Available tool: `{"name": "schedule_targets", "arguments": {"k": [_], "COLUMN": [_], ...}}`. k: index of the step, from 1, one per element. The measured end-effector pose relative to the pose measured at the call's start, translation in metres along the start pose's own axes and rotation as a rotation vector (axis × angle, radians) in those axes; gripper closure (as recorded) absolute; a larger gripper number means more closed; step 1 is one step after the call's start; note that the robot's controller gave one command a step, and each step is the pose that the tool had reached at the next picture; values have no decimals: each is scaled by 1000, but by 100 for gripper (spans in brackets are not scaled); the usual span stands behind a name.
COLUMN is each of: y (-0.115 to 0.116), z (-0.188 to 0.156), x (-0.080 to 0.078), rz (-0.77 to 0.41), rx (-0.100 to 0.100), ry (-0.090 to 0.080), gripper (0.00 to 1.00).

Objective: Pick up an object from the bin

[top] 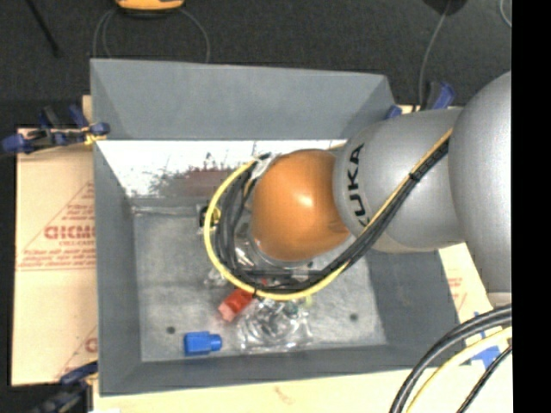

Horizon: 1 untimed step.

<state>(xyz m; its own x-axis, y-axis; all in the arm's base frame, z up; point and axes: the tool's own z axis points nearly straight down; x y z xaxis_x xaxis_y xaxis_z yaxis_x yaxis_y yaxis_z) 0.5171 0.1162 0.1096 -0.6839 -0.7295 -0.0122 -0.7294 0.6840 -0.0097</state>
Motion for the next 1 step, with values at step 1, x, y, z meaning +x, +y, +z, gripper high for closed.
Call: {"name": "schedule_targets", "arguments": {"k": [1], "y": [-1], "z": [0], "x": [4], "rz": [6], "rx": [-7], "ry": [22], "gripper": [100]}}
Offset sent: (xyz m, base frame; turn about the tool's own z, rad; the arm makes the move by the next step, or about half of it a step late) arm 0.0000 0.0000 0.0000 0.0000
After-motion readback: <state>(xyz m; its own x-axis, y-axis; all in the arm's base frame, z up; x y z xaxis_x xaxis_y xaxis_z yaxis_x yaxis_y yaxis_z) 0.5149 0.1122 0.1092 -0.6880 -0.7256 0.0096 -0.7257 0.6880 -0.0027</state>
